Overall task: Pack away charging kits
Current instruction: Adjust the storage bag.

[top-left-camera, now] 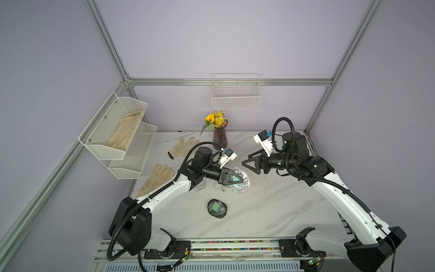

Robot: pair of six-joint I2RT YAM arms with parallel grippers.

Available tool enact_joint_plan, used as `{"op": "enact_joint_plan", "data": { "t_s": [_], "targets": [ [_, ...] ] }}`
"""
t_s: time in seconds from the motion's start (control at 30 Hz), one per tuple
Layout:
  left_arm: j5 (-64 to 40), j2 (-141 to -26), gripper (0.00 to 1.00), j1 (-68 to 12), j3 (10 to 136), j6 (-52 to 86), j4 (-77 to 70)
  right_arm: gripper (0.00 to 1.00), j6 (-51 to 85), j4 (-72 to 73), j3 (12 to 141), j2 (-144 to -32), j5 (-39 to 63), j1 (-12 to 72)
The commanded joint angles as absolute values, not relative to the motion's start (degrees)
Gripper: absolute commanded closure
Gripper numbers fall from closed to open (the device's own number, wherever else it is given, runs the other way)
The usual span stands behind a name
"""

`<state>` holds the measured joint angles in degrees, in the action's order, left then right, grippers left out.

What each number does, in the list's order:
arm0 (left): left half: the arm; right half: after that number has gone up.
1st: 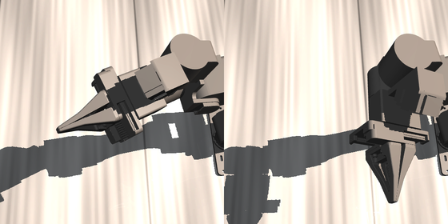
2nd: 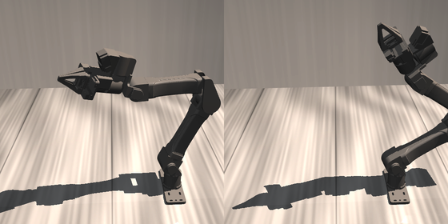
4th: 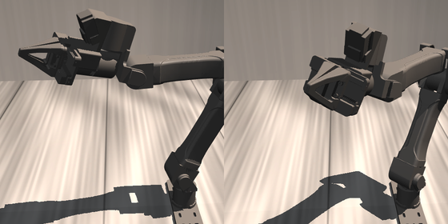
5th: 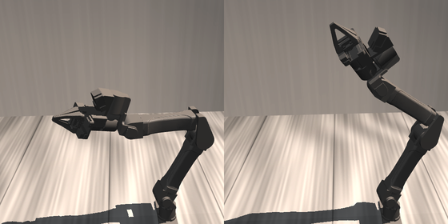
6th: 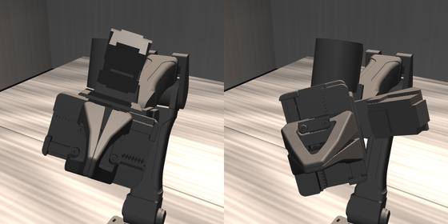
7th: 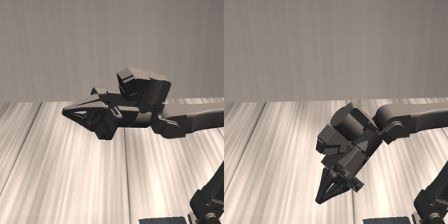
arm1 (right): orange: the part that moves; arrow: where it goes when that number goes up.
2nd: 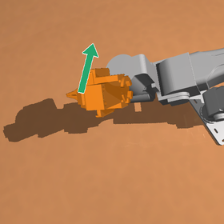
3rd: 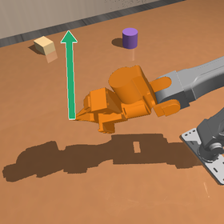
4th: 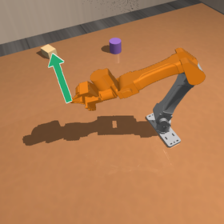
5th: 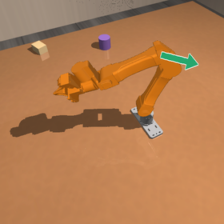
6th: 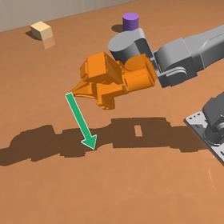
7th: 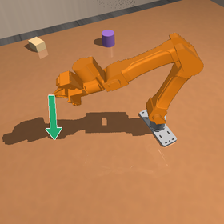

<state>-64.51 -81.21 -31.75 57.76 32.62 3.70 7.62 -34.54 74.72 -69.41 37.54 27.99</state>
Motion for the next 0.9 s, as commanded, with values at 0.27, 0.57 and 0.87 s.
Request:
{"op": "enact_joint_plan", "data": {
  "t_s": [0.27,0.57,0.87],
  "targets": [
    [-66.2,-80.0,1.00,-32.9,65.2,28.4,5.9,0.30,19.8,-16.9,57.8,-63.2,50.5,27.8],
    [-67.5,-78.5,0.99,-34.1,65.5,27.9,5.6,0.59,19.1,-15.2,54.2,-65.1,51.7,27.8],
    [-67.9,-77.6,0.98,-34.3,65.1,27.9,5.5,0.92,21.5,-13.1,53.6,-65.7,51.8,27.8]
  ]
}}
